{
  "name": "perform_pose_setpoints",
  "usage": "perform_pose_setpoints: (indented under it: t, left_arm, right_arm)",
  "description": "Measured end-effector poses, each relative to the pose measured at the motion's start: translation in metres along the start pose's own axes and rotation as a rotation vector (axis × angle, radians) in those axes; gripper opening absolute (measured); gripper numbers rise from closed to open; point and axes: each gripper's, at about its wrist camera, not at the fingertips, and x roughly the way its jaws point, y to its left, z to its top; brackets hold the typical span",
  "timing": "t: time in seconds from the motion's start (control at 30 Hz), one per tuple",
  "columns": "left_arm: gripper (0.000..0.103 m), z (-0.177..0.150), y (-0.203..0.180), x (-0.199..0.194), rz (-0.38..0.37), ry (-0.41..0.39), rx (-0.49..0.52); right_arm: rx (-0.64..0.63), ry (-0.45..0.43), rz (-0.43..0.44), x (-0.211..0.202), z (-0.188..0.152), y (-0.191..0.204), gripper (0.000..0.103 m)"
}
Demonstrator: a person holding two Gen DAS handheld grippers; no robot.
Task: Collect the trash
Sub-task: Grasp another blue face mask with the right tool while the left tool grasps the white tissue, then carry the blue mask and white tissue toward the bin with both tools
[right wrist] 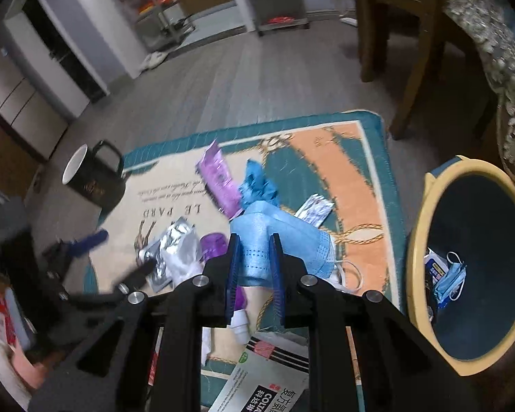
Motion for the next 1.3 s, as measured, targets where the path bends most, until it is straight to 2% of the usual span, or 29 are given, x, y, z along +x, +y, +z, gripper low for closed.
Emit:
perform_pose_setpoints:
  t: [0.2,0.23,0.27,0.3,0.37,0.43,0.53,0.63,0.83,1.1,1.3]
  left_arm:
    - [0.089,0.0,-0.018,0.012,-0.032,0.033,0.019]
    - [0.085,0.0,-0.02,0.014,-0.039,0.04,0.018]
    - [0.077,0.0,-0.021,0.016,-0.048,0.051,0.017]
    - [0.073,0.0,-0.023,0.02,-0.057,0.069,0.021]
    - [0.055,-0.002,-0.027,0.025,-0.062,0.092,0.034]
    - [0.043,-0.002,-0.031,0.028,-0.073,0.107,0.046]
    - [0.014,-0.002,-0.037,0.027,-0.093,0.118,0.074]
    - [0.004,-0.002,-0.041,0.023,-0.07,0.106,0.104]
    - [0.004,0.008,-0.034,-0.002,-0.088,0.041,0.072]
    - [0.004,0.035,-0.033,-0.055,-0.128,-0.131,0.054]
    - [0.004,0.051,-0.04,-0.08,-0.144,-0.224,0.072]
  right_arm:
    - [0.015,-0.009,-0.007,-0.002,0.003,-0.01,0.017]
    - [0.011,-0.012,-0.012,-0.003,0.003,-0.011,0.017]
    - [0.012,-0.015,-0.012,-0.004,0.003,-0.011,0.017]
    - [0.019,-0.018,-0.006,-0.005,0.004,-0.013,0.017]
    - [0.024,-0.022,0.001,-0.007,0.004,-0.014,0.017]
    - [0.019,-0.025,0.001,-0.008,0.005,-0.014,0.017]
    - [0.016,-0.031,-0.005,-0.01,0.004,-0.015,0.017]
    - [0.022,-0.035,-0.009,-0.012,0.004,-0.017,0.017]
    - [0.025,-0.052,-0.017,-0.016,0.006,-0.018,0.017]
    - [0.043,-0.086,-0.024,-0.029,0.012,-0.023,0.017]
    - [0.078,-0.141,-0.044,-0.053,0.023,-0.035,0.017]
